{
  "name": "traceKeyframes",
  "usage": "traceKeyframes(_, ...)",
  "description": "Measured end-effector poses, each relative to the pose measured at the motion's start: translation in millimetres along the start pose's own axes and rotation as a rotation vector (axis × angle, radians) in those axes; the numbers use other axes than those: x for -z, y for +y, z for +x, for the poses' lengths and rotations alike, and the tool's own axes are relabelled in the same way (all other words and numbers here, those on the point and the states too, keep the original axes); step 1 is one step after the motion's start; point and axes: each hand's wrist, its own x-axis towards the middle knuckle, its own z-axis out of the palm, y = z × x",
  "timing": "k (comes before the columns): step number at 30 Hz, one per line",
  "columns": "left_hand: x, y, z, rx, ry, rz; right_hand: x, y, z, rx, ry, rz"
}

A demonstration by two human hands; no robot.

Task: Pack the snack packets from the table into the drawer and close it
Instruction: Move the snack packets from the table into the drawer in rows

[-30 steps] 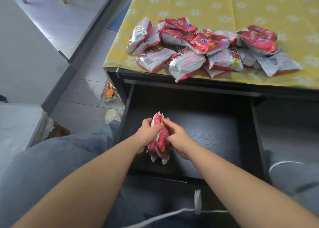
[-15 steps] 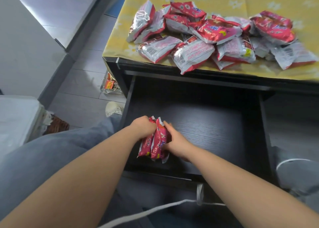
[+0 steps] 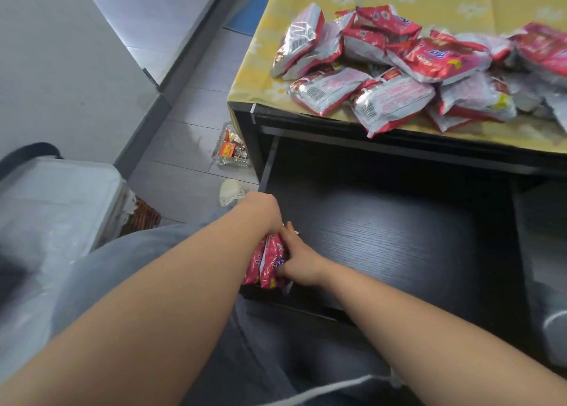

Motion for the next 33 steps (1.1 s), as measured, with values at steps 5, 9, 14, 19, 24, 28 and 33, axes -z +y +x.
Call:
traceKeyframes(5, 1.7, 1.1, 2.5, -0.009, 0.033, 0.038, -3.9, -0.1, -3.5, 0.004, 0.01, 0.003)
traceKeyframes(9, -0.1, 1.2, 1.1, 0.008, 0.096, -0.054, 3.9, -0.1, -6.3, -0.014, 0.052, -0.039)
traceKeyframes(14, 0.9, 13.9, -13.3, -0.057, 0.259, -0.159, 35.3, -1.8, -19.3, -0.023, 0.264, -0.101)
traceKeyframes(19, -0.7, 20.8, -21.7, -0.109, 0.339, -0.216, 75.3, -16.4, -49.9, 0.02, 0.479, -0.206)
traceKeyframes(24, 21.7, 50.5, -27.0, -0.207, 0.534, -0.363, 139.9, -32.5, -98.0, 0.161, 0.705, -0.416)
traceKeyframes(28, 43.4, 72.0, -28.6, -0.268, 0.683, -0.406, 188.9, -49.5, -120.8, 0.274, 0.911, -0.533)
traceKeyframes(33, 70.4, 94.6, -27.7, -0.362, 0.812, -0.415, 243.8, -66.3, -124.4, 0.336, 1.218, -0.726)
